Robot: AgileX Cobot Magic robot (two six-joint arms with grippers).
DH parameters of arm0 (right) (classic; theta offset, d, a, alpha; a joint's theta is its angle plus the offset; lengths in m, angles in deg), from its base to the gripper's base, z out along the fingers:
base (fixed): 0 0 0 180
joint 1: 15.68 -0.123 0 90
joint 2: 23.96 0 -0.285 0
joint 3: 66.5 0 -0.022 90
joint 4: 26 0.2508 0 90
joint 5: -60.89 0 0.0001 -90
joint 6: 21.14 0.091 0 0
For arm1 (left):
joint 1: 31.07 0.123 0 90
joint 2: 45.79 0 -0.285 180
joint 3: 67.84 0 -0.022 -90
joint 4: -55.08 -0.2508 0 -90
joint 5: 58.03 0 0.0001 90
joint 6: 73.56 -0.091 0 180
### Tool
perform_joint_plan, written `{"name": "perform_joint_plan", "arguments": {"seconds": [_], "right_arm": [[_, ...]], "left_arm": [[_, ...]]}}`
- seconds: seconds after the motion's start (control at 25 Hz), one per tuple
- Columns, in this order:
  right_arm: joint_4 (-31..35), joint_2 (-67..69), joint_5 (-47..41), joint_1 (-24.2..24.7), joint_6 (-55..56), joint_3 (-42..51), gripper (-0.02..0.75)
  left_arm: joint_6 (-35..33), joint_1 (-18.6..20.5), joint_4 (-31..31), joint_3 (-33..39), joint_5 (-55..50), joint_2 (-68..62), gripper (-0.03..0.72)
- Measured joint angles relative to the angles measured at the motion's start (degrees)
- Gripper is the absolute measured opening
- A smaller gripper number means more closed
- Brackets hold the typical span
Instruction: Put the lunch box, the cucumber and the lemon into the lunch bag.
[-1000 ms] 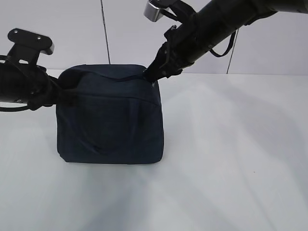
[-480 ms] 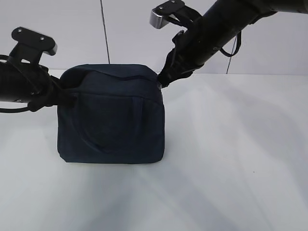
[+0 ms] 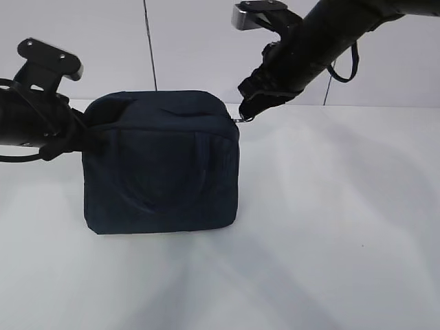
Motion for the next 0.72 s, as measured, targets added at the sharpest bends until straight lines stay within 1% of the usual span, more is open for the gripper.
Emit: {"name": "perform_joint_plan", "arguments": {"seconds": [0.24,0.72], "right_arm": [[-0.52,0.00,0.00,1.62,6.45,0.00,0.005],[-0.01,2.68,0.46,1.67,6.73,0.00,0.005]], "left_arm": [[0.00,0.00,-0.22,-0.13,-0.13,0.00,0.011],[0.00,0.00,-0.35,-0.13,-0.15,0.00,0.011]]}}
